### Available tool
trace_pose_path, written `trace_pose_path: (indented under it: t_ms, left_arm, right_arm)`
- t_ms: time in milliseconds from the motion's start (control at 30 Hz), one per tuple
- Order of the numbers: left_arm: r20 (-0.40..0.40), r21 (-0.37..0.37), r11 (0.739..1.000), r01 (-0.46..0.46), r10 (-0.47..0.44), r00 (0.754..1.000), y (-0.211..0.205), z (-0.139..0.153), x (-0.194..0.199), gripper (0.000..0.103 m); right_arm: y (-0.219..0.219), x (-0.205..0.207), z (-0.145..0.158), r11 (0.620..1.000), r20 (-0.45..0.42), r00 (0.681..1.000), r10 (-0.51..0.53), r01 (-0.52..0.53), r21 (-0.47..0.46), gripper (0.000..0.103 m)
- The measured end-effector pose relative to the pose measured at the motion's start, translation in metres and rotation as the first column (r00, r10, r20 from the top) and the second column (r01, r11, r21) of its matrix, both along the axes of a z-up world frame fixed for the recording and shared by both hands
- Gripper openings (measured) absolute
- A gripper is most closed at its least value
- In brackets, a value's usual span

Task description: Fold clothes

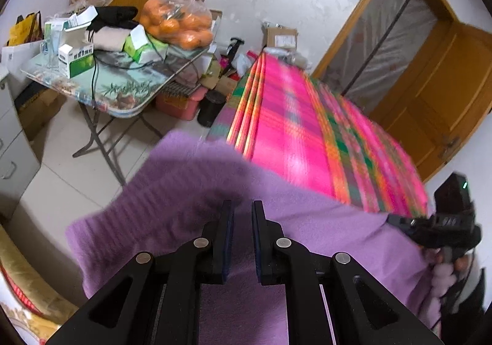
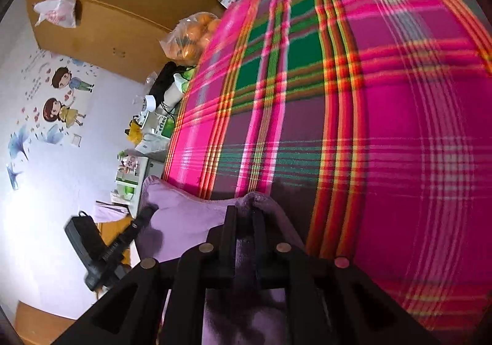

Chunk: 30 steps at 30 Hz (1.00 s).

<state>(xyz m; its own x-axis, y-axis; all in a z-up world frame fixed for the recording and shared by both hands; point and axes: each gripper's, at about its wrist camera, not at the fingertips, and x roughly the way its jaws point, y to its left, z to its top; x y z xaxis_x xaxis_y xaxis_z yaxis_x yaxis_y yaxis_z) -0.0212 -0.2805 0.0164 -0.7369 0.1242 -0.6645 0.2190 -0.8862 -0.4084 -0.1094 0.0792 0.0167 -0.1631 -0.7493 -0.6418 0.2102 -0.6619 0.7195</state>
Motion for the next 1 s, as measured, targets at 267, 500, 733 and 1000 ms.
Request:
trace_pose_path:
  t_ms: [267,500,733,1000]
  left_arm:
    - [0.014,-0.1,0.995,0.006,-0.005,1.0,-0.025,0.013,-0.03,0.042]
    - [0.11,-0.197,0.974,0.114,-0.093,0.99,-0.017,-0.003,-0.057,0.041]
    - [0.078,-0.281,0.956,0.084,-0.065,0.995,-0.014,0.001,-0.055,0.003]
    - [0.094,-0.254,0.967,-0.024,0.05,0.994,-0.045,-0.003,-0.047,0.0]
  right_arm:
    - [-0.004,0.0,-0.005,1.0,0.003,1.0,0.005,-0.005,0.026,0.012]
    - [-0.001,0.002,-0.006,1.0,-0.001,1.0,0.007,-0.007,0.027,0.012]
    - [-0.003,0.004,0.005,0.999,-0.066,0.998,0.016,-0.014,0.032,0.008]
    - [-0.002,-0.009,-0.004,0.998,-0.046,0.999,-0.006,0.008,0.062,0.007]
